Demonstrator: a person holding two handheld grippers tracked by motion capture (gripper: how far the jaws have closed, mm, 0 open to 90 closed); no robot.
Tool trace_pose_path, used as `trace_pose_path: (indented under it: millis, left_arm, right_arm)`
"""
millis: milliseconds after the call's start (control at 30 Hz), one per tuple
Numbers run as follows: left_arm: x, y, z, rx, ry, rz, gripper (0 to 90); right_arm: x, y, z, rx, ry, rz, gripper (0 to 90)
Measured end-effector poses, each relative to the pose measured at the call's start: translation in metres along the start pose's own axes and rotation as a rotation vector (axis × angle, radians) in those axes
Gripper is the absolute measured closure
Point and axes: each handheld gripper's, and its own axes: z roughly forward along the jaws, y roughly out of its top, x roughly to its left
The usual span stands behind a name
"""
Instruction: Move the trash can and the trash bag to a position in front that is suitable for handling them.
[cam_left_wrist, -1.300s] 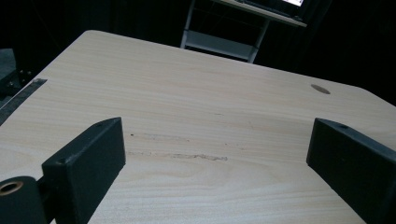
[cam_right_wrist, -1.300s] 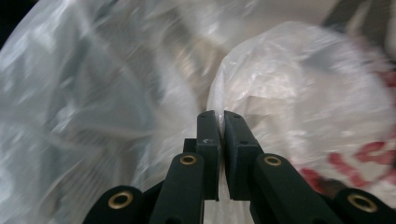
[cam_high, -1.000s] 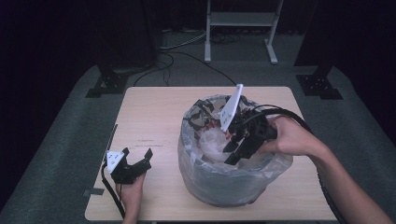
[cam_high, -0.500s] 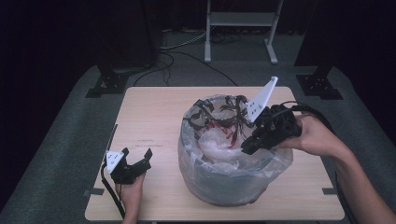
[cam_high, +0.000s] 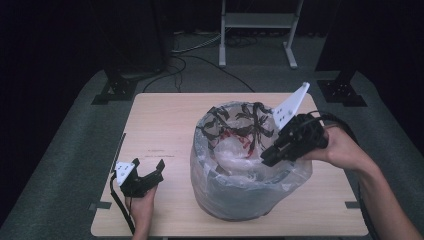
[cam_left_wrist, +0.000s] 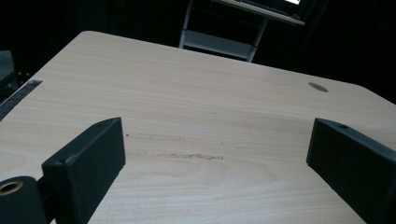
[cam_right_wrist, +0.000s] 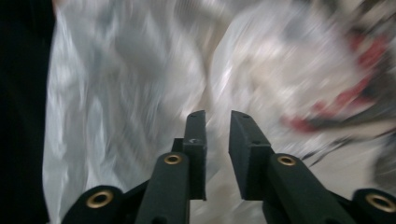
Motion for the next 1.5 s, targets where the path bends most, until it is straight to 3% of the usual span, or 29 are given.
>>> trace_pose_path:
  millis: [167,233,333,600,867,967,1067,1200,1333,1433,1500]
  left_arm:
    - [0.001,0.000,-0.001,-0.003,0.002,-0.003,3.4]
    - [0.002,0.001,-0.001,-0.002,0.002,-0.002,3.4]
    - [0.002,0.001,-0.001,-0.004,0.002,-0.004,3.4]
    - [0.004,0.002,-0.001,-0.010,0.005,-0.007,3.4]
    - [0.003,0.001,0.001,0.001,0.002,0.000,3.4]
    - [0.003,0.001,0.001,-0.001,0.000,0.001,3.4]
    - [0.002,0.000,0.000,-0.001,0.001,0.000,3.4]
    - [0.002,0.000,0.001,-0.002,0.001,0.000,3.4]
    - [0.000,-0.001,0.001,0.004,-0.001,0.005,3.4]
    - [-0.002,-0.002,0.002,0.007,-0.004,0.006,3.4]
    - [-0.003,-0.002,0.003,0.011,-0.005,0.009,3.4]
  right_arm:
    - [-0.019,0.012,-0.011,-0.079,-0.081,0.019,73.4]
    - [-0.031,0.013,-0.013,-0.087,-0.126,0.041,75.0]
    - [-0.050,0.010,-0.016,-0.121,-0.155,0.096,77.1]
    - [-0.076,-0.012,-0.015,-0.216,-0.150,0.160,80.2]
    - [-0.081,-0.022,-0.010,-0.200,-0.156,0.177,80.9]
    - [-0.076,-0.023,-0.015,-0.222,-0.164,0.176,80.1]
    - [-0.062,-0.020,-0.024,-0.273,-0.166,0.155,78.4]
    - [-0.027,-0.008,-0.024,-0.290,-0.142,0.059,77.4]
    - [0.010,0.006,-0.012,-0.239,-0.122,-0.052,78.9]
    - [0.027,0.014,0.000,-0.193,-0.106,-0.091,81.1]
    - [0.032,0.021,0.010,-0.106,-0.160,-0.097,80.7]
